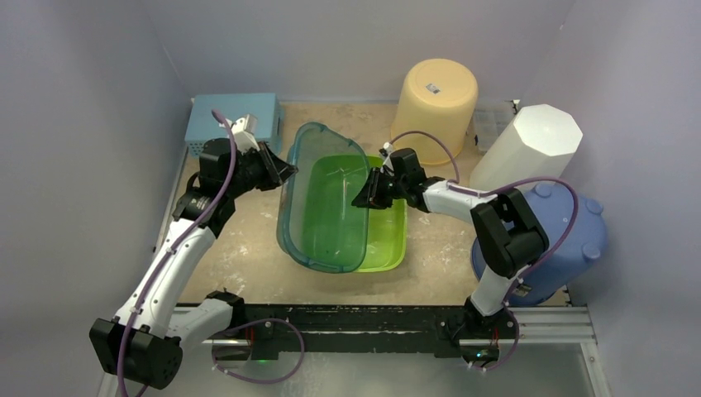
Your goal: Turn the large container upside down
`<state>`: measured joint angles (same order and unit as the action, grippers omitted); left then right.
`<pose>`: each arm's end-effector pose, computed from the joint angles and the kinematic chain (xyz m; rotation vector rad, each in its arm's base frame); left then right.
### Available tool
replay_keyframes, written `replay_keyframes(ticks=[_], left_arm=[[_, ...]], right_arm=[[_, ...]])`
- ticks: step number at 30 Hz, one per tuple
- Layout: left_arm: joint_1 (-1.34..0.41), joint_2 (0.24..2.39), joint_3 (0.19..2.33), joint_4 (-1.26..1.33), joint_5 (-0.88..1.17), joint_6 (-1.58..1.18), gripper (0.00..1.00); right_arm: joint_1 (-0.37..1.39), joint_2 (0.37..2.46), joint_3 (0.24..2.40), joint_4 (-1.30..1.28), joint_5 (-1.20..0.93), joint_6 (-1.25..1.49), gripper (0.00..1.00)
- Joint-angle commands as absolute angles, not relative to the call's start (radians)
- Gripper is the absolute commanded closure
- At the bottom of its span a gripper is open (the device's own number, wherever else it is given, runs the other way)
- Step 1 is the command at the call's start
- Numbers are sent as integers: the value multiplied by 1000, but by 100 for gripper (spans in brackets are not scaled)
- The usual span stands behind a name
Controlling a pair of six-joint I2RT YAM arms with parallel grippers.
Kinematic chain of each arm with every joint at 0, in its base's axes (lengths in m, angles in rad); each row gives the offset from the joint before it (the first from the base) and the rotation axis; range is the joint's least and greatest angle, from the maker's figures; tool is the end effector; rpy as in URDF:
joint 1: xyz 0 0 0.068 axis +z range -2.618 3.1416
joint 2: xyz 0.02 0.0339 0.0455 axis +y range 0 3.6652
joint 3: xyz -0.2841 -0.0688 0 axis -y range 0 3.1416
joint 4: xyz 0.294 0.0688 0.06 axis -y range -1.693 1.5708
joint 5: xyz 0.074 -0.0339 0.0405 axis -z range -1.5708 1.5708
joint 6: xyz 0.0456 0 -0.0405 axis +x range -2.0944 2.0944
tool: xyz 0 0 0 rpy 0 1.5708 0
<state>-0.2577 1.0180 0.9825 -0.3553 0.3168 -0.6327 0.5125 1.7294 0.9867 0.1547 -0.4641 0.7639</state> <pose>0.2625 -0.0839 0.3601 -0.1658 2.0435 -0.8817 0.3539 0.2225 0.1757 -0.0002 2.3572 1.1895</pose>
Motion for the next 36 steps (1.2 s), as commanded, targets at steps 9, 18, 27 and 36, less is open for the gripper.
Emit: replay_keyframes(ticks=[9,18,27,36], left_arm=[[-260,971,959,-337,325,-651,38],[-259,800,978,-569,163,-641,7],[-260,610,832,-675,313,-732,4],[-261,460,689,-704,440,-821,6]], right_arm=[[516,1643,957,219,-448,895,100],[514,1613,956,237,-419,954,100],[514,1611,968,216,-414,943,100],[514,1602,988,195,-424,927,100]])
